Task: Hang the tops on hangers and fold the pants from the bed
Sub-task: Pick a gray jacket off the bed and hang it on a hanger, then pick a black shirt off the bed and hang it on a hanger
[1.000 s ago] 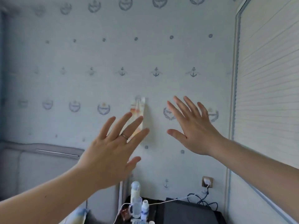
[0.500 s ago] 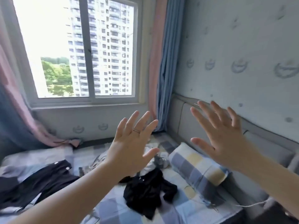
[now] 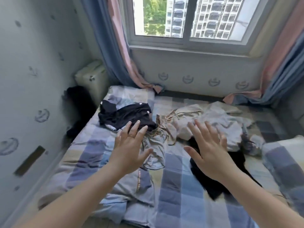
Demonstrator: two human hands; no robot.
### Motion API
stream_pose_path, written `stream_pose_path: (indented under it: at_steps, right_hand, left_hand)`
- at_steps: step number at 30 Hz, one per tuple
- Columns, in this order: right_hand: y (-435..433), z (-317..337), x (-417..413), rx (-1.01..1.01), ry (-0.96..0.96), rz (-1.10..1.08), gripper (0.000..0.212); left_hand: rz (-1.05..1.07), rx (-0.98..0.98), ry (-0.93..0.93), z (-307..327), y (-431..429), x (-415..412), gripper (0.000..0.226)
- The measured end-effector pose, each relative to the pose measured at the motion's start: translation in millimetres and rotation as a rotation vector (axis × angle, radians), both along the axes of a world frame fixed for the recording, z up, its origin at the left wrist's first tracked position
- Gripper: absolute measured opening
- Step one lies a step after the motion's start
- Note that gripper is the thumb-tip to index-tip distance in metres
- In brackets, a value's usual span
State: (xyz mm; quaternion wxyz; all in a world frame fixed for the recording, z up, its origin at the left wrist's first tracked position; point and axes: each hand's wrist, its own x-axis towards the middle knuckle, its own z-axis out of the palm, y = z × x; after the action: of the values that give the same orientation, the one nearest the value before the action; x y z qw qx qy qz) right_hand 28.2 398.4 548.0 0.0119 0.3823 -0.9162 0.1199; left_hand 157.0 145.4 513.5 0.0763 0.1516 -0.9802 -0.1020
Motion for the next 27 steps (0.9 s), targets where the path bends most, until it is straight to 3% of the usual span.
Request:
stream_pose_path:
  at_steps: [7,12,22,27]
  right_hand:
    - [-87,-87,-56,0.059,-0.256,-0.004,0.070]
    - [-141,-142,-74,0.161,-0.429,-0.031,0.068]
    - [-238,-291,-116,0.311,-0.492,-0.186,0.068]
    - [-282,-387,-147,0.372,-0.485,-0.213,0.066]
  left_hand:
    - [0.147,0.099,-0.255,-62,-54,-1,0.074]
    - [0.267,0.289,-0.368,-110,-93,-11,0.070]
    - [0.263,0.534,-0.507,-284,-188,-50,0.065]
    - [0.158,0.514,-0.538,-380,-228,-88,0.064]
